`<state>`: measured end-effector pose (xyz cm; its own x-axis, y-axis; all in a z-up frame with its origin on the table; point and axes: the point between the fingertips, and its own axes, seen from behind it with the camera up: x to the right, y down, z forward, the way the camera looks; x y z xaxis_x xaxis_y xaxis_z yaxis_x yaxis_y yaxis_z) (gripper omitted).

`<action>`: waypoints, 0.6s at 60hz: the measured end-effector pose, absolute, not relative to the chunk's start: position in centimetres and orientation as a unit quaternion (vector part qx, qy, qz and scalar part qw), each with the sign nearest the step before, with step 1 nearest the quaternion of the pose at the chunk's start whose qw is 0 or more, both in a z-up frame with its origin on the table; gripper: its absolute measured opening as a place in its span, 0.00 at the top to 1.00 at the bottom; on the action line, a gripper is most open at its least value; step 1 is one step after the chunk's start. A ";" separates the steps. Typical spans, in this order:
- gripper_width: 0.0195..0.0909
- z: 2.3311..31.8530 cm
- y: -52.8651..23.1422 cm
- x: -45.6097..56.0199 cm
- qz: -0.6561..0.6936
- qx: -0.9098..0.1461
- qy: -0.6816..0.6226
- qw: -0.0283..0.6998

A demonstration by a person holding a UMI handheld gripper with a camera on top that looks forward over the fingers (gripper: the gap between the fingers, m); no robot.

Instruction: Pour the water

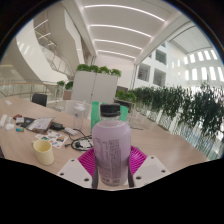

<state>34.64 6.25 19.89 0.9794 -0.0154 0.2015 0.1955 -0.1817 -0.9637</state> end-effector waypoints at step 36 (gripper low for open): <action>0.71 18.3 17.8 14.0 -0.591 -0.298 -0.725 0.190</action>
